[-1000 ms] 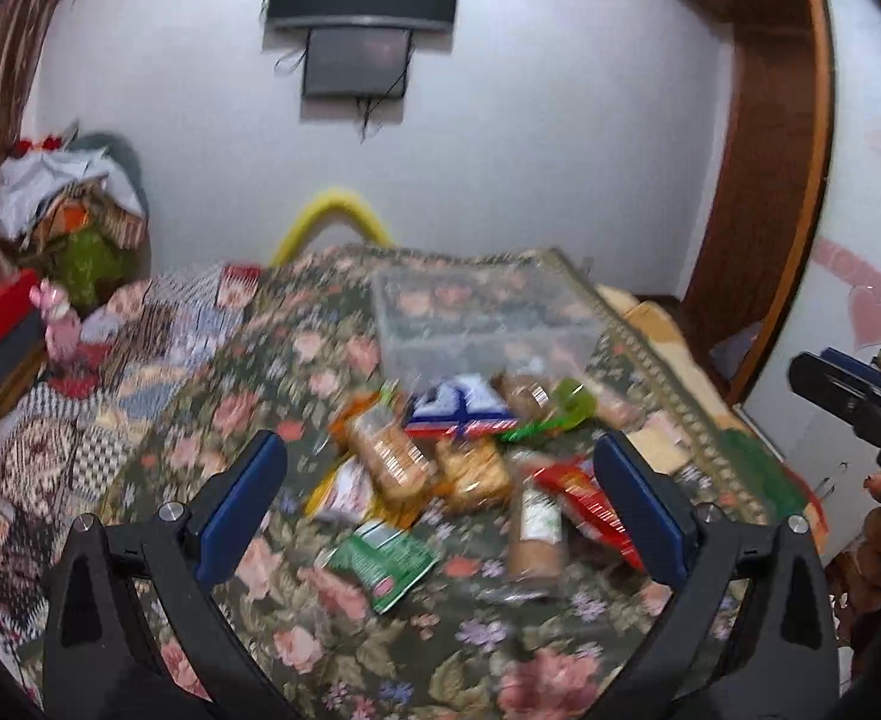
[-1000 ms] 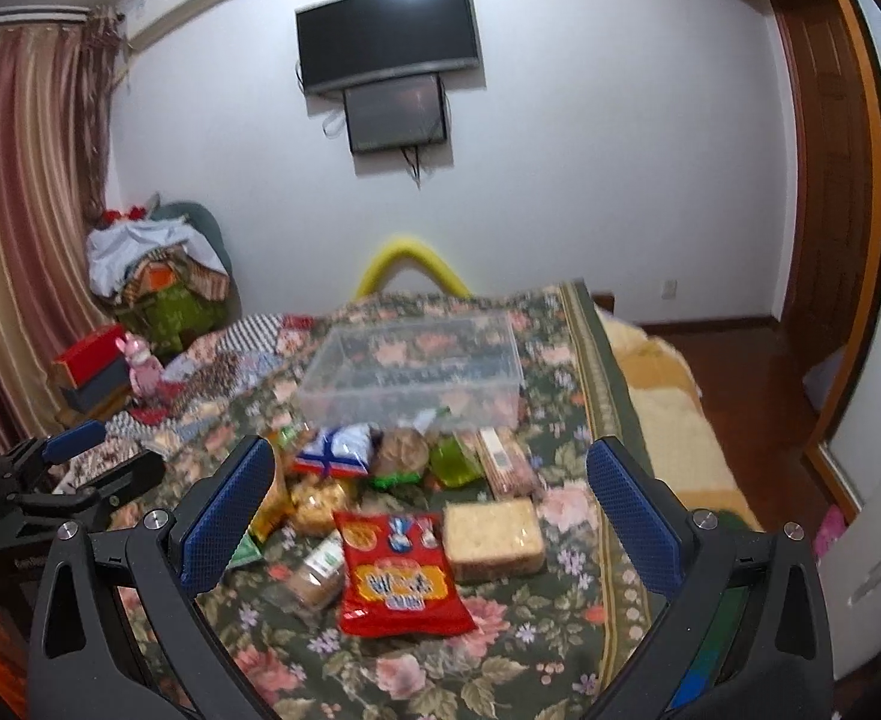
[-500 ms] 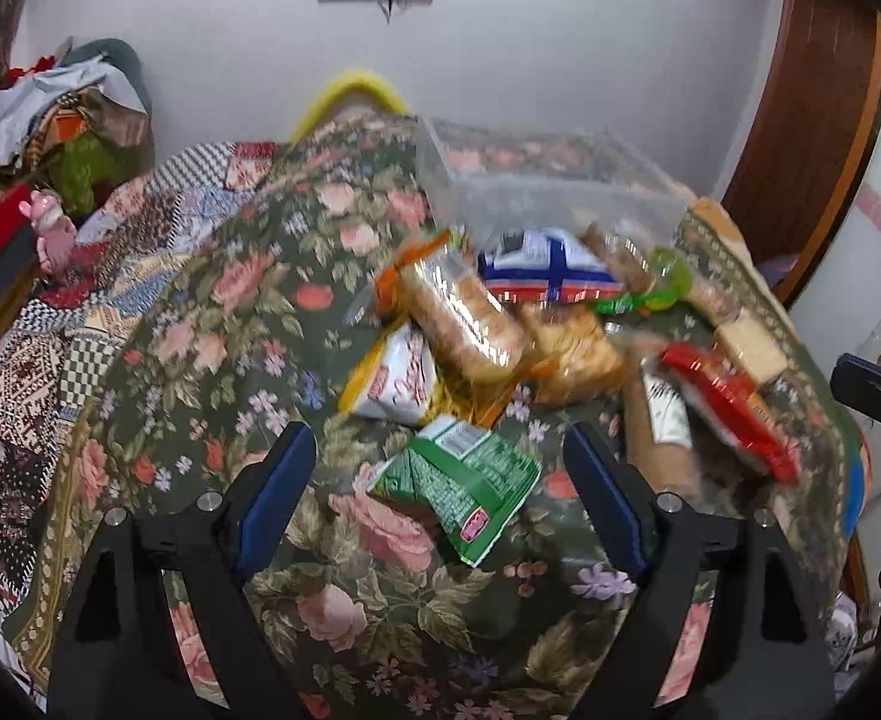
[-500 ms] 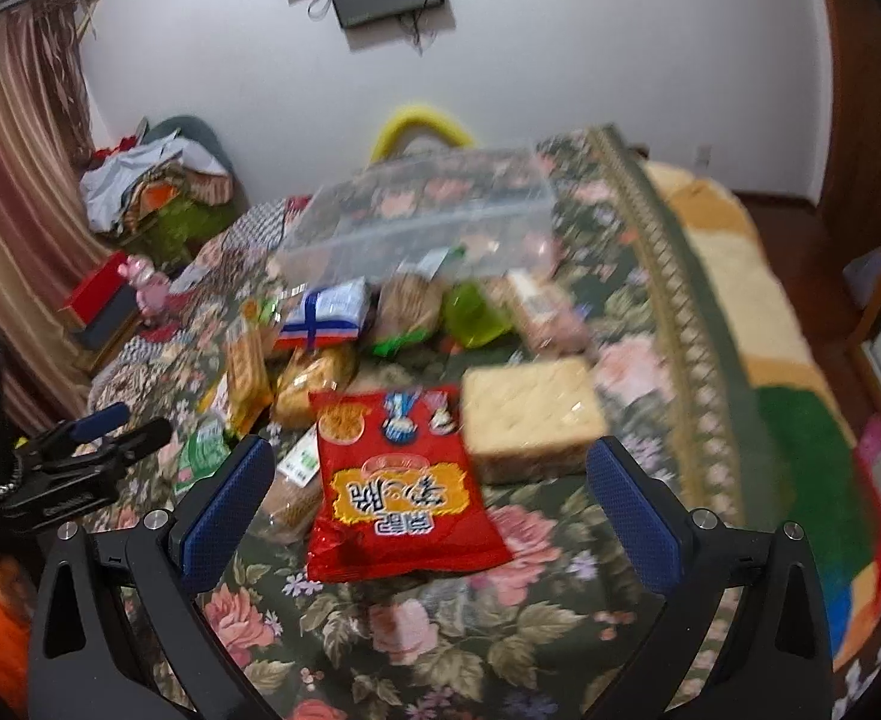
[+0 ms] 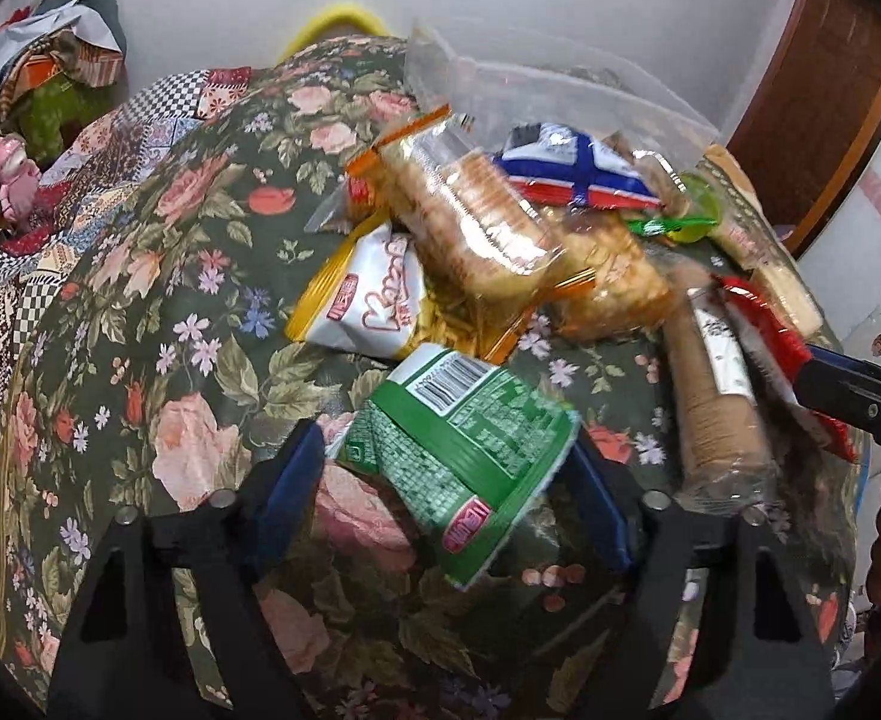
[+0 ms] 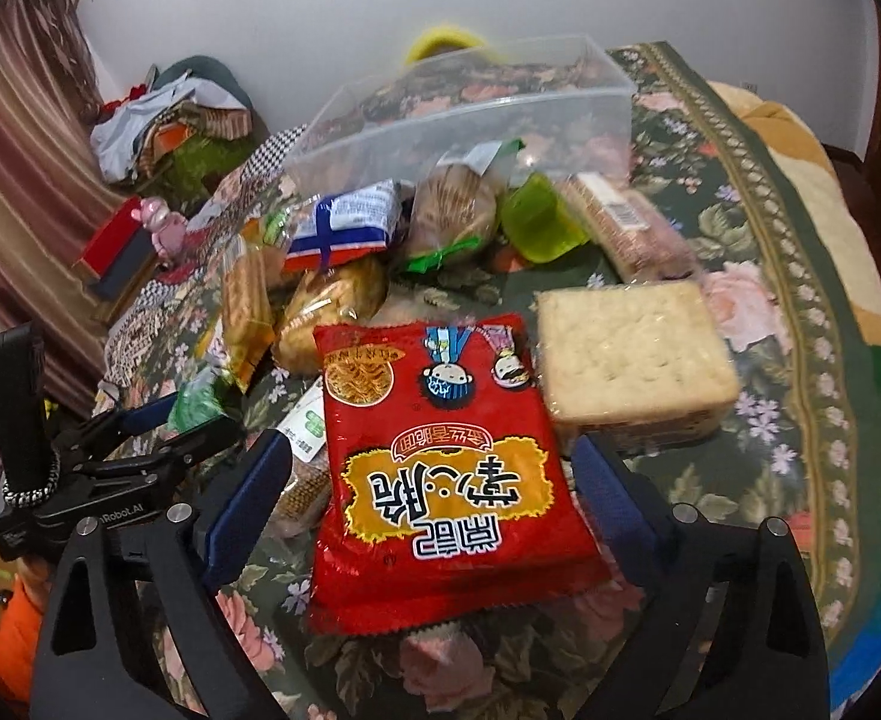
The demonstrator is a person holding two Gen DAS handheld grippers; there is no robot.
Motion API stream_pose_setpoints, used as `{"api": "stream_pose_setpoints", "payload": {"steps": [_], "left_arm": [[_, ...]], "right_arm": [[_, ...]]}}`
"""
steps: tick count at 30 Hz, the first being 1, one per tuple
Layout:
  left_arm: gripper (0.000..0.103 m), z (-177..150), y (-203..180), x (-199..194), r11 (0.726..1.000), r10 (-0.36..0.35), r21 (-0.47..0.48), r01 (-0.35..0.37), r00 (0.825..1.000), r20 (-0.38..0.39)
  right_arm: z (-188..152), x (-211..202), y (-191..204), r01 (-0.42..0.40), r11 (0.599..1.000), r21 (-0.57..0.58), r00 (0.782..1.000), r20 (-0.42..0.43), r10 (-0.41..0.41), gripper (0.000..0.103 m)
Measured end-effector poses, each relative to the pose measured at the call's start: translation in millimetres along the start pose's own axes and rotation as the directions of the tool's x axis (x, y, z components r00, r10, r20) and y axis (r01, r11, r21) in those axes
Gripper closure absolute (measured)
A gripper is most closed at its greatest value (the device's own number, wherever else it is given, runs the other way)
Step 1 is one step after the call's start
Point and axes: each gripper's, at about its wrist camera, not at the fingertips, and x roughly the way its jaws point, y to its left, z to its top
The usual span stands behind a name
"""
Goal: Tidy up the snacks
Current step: 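Grasp the green pea-snack bag with the left gripper while the right gripper grasps the red snack bag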
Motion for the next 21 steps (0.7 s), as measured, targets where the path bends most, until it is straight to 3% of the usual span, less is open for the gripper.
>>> {"api": "stream_pose_setpoints", "payload": {"steps": [2, 8, 10, 13, 18, 21], "left_arm": [[0.034, -1.4, 1.2, 0.1, 1.0, 0.005, 0.0, -0.005, 1.0, 0.015], [0.061, 0.5, 5.5, -1.4, 1.0, 0.004, -0.015, -0.004, 0.999, 0.032], [0.077, 1.9, 5.9, -1.8, 1.0, -0.002, -0.014, 0.002, 0.999, 0.033], [0.086, 5.0, 5.2, -3.1, 1.0, -0.012, -0.007, 0.012, 0.999, 0.034], [0.09, 5.1, 2.3, -9.6, 1.0, -0.009, 0.003, 0.008, 0.999, 0.037], [0.085, 6.3, 4.1, -11.0, 1.0, 0.0, 0.001, 0.0, 1.0, 0.026]], "right_arm": [[0.3, 5.6, -1.5, -0.005, 1.0, 0.016, 1.0, -0.017, 0.006, 0.013], [-1.0, 7.5, -8.4, -0.023, 0.999, 0.042, 0.999, -0.029, 0.024, 0.026], [-1.3, 6.4, -7.3, -0.02, 0.999, 0.037, 0.999, -0.026, 0.021, 0.031], [-1.4, 3.7, -6.2, -0.02, 1.0, 0.021, 1.0, -0.022, 0.021, 0.038], [-0.5, -1.0, -0.6, -0.015, 1.0, 0.0, 1.0, -0.002, 0.015, 0.039], [1.8, -6.0, 3.7, -0.018, 1.0, -0.013, 1.0, 0.012, 0.018, 0.039]]}}
